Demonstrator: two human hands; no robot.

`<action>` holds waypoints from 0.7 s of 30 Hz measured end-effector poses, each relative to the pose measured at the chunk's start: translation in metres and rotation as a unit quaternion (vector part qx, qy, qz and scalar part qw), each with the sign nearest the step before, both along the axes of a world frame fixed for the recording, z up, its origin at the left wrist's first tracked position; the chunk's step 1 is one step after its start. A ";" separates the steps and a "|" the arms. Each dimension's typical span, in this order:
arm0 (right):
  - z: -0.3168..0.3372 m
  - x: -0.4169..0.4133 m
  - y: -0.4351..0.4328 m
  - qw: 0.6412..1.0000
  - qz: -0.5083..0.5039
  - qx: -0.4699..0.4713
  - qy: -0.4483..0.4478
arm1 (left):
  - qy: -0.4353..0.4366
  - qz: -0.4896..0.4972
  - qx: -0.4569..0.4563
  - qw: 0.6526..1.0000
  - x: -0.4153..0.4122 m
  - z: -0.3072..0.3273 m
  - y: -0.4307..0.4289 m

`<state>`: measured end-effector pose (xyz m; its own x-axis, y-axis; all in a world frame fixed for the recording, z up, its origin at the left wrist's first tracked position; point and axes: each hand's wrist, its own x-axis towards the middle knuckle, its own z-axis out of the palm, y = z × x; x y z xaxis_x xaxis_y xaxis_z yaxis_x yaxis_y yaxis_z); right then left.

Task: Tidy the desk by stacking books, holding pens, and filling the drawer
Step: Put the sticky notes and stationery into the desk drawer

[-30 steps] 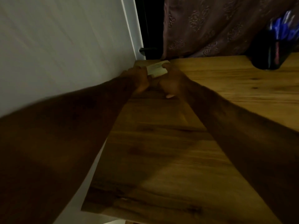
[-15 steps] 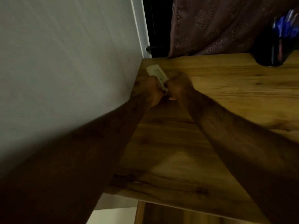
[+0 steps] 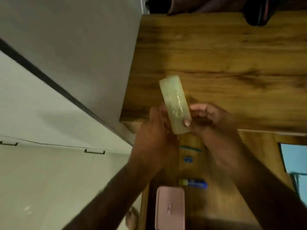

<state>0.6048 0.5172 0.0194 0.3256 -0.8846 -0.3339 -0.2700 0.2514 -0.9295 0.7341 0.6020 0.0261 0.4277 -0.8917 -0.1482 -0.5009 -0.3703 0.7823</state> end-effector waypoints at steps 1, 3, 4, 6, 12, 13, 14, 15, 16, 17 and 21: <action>-0.003 -0.009 0.021 1.000 -0.001 0.012 0.015 | 0.017 -0.011 0.016 1.000 -0.007 -0.002 0.018; -0.010 -0.023 0.062 0.997 0.002 0.046 0.059 | 0.030 -0.043 0.050 0.997 -0.019 -0.008 0.051; -0.014 -0.026 0.079 0.995 0.001 0.066 0.077 | 0.017 -0.061 0.064 0.996 -0.023 -0.014 0.065; -0.024 -0.028 0.101 0.991 -0.004 0.102 0.090 | -0.028 -0.083 0.093 0.992 -0.027 -0.027 0.083; -0.052 -0.012 0.108 0.978 -0.008 0.193 0.080 | -0.093 -0.103 0.191 0.972 -0.020 -0.046 0.090; -0.057 -0.008 0.106 0.977 -0.006 0.200 0.079 | -0.098 -0.107 0.200 0.969 -0.018 -0.045 0.087; -0.062 -0.004 0.102 0.975 -0.004 0.204 0.083 | -0.100 -0.110 0.205 0.967 -0.018 -0.044 0.084; -0.066 -0.001 0.098 0.975 -0.004 0.208 0.085 | -0.101 -0.113 0.212 0.965 -0.018 -0.043 0.080; -0.069 0.000 0.094 0.974 -0.008 0.213 0.082 | -0.104 -0.119 0.218 0.963 -0.019 -0.042 0.076; -0.071 0.001 0.089 0.973 -0.013 0.217 0.075 | -0.108 -0.125 0.225 0.960 -0.020 -0.041 0.072; -0.090 0.004 0.084 0.974 -0.003 0.201 0.104 | -0.093 -0.133 0.264 0.951 -0.026 -0.043 0.062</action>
